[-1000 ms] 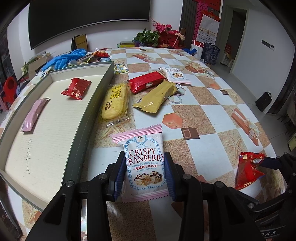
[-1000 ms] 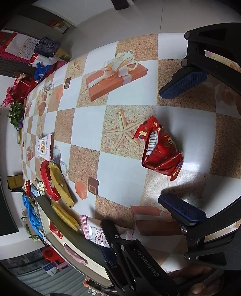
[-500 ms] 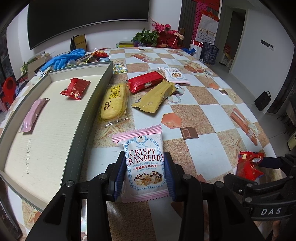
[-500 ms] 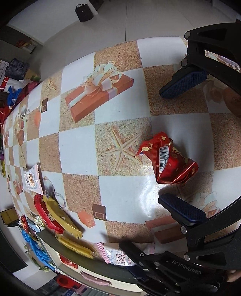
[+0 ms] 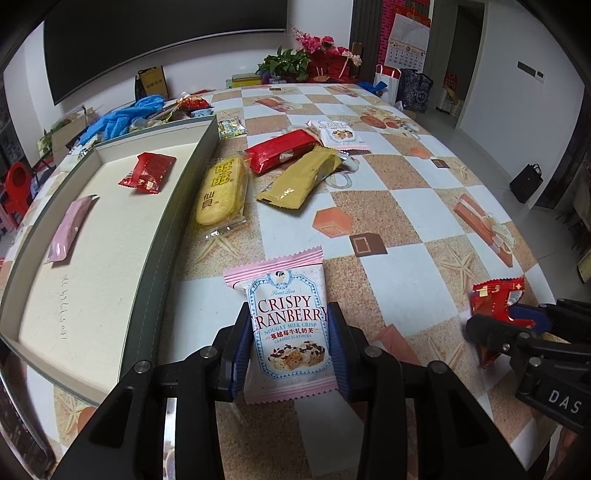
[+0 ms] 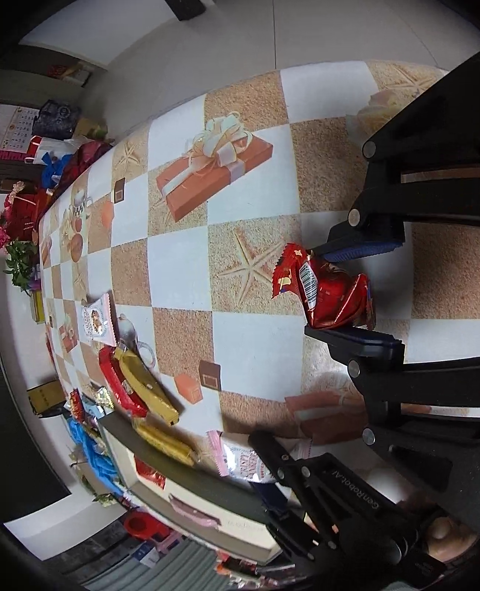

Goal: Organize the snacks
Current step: 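Carry the Crispy Cranberry pouch and red snack toward the tray with both tools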

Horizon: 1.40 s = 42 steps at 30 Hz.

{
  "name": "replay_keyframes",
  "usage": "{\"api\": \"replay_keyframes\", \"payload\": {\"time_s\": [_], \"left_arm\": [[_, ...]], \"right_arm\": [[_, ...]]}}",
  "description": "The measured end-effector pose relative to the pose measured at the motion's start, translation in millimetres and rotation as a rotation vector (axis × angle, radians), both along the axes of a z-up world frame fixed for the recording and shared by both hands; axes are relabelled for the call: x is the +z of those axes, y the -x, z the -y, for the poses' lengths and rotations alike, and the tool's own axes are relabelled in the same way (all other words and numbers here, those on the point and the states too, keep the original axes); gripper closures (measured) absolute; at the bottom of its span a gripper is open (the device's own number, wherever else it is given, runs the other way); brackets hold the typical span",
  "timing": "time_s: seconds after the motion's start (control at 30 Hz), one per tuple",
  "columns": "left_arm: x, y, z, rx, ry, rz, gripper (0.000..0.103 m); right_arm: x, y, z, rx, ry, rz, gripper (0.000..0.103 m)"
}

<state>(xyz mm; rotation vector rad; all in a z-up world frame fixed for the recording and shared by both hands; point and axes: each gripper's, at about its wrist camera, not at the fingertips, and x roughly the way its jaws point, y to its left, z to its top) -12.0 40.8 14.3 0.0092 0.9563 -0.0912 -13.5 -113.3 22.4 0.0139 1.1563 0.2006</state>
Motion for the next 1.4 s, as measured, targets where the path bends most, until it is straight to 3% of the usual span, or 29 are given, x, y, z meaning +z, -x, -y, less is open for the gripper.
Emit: {"api": "replay_keyframes", "payload": {"time_s": [0.77, 1.4], "left_arm": [[36.1, 3.6, -25.3, 0.066, 0.023, 0.035, 0.062], [51.0, -3.7, -84.9, 0.194, 0.045, 0.059, 0.062]], "right_arm": [[41.1, -13.0, -25.3, 0.103, -0.047, 0.148, 0.069], [58.8, -31.2, -99.4, 0.259, -0.052, 0.194, 0.069]]}}
